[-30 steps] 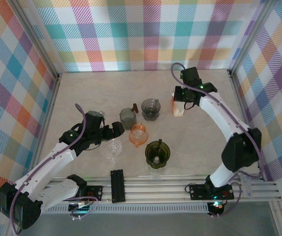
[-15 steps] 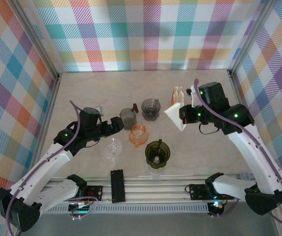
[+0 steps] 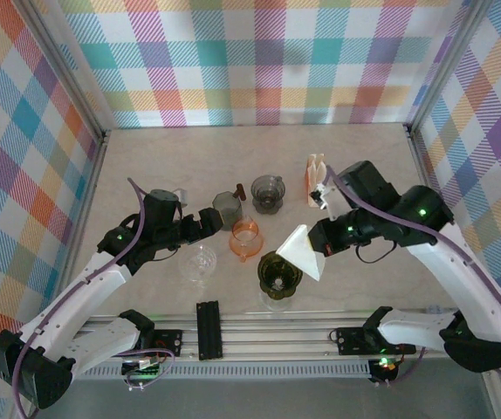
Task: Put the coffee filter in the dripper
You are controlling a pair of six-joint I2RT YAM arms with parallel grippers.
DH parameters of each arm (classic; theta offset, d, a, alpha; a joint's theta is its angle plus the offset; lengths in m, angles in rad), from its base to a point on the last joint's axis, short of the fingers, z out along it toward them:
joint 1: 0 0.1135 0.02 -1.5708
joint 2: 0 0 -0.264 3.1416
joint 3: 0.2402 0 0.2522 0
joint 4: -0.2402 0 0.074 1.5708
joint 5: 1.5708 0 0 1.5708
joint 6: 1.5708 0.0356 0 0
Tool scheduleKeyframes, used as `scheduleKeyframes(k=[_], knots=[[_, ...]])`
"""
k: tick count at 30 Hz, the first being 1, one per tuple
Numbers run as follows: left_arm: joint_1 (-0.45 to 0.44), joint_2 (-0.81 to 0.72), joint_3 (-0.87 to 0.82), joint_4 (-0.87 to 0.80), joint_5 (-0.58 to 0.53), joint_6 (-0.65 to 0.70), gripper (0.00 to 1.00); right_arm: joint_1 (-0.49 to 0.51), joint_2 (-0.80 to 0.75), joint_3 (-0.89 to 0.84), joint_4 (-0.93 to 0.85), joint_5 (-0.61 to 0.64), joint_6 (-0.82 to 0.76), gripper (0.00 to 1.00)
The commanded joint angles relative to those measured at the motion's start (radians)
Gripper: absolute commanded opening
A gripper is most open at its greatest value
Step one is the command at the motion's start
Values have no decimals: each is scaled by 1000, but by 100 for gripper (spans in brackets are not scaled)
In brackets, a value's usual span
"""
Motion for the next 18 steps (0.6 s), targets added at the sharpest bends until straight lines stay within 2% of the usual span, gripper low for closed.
scheduleKeyframes(k=[1,9,18], knots=[[-10,-3,28,-13,23,8,100,43,48,59,-87,27,14,0],[-10,-2,33,-14,34,20,100,155,201,155,-187,70,-5,0],[-10,-2,26,-8,50,28,100,201,290,147,-115,33,-29,0]])
